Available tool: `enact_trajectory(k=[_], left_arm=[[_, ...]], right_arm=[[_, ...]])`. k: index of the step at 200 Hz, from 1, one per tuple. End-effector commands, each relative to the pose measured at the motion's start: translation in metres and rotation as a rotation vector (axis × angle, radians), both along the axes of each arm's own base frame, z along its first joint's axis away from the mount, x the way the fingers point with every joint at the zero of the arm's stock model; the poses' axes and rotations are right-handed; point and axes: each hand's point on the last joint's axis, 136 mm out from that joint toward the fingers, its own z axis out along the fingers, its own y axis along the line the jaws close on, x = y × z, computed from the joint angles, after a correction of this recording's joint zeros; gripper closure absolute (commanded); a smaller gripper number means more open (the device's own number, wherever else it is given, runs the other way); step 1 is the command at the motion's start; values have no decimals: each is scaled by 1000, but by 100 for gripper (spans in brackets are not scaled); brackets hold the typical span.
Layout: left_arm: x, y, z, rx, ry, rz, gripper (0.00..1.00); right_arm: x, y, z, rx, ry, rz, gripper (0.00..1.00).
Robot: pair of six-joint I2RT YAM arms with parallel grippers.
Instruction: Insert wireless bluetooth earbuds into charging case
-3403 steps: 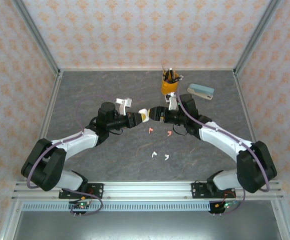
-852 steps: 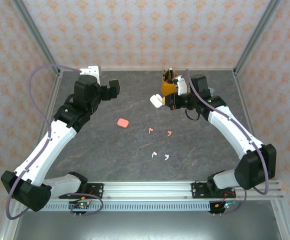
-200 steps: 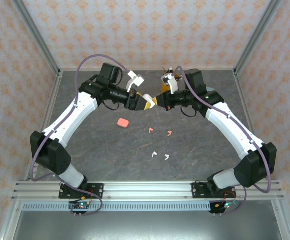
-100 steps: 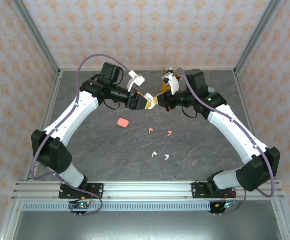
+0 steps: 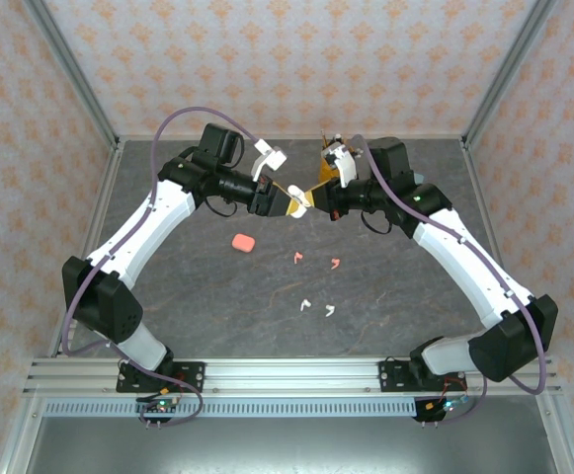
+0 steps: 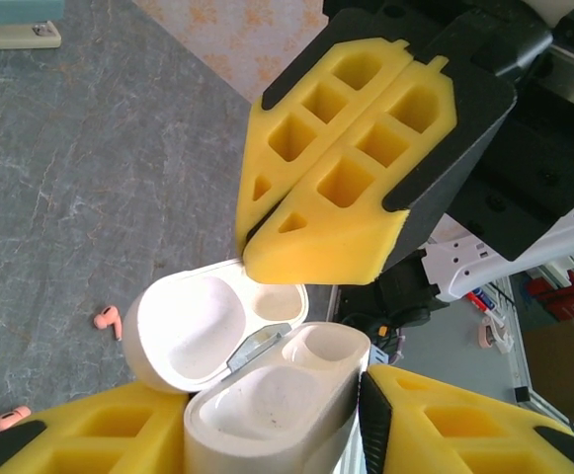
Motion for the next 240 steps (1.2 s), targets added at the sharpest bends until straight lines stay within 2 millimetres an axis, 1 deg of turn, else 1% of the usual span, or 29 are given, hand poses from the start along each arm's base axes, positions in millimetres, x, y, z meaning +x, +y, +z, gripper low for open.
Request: enact_trajectory(k=[1, 25, 113, 133, 163, 173, 179, 191, 210, 228, 240], left_arm=[[-5, -4, 17, -43, -43, -41, 54], [-11, -3, 17, -50, -43, -67, 54], [-12, -3, 14, -46, -40, -78, 60], [-12, -3, 13, -44, -38, -79, 65], [-12, -3, 11, -40, -39, -77, 80], [-11, -3, 9, -36, -40, -74, 84], [-11, -3, 8, -34, -42, -70, 88], [-10, -3, 6, -33, -44, -63, 92], [-8, -2, 3, -31, -52, -49, 99], [-6, -1, 2, -23, -71, -30, 100], [-4, 1, 0, -16, -84, -10, 100]], right_arm=[[1, 1, 13, 2, -53, 1, 100], [4, 2, 12, -3, -52, -5, 100], [8, 3, 12, 4, -44, -11, 100], [8, 4, 13, 10, -44, -10, 100], [9, 3, 20, 28, -52, -22, 100], [9, 2, 24, 35, -54, -34, 89], [9, 2, 27, 39, -58, -41, 84], [9, 0, 32, 46, -60, -56, 74], [7, -5, 42, 57, -70, -83, 52], [6, -12, 49, 64, -80, -129, 40], [7, -20, 52, 62, -78, -183, 35]])
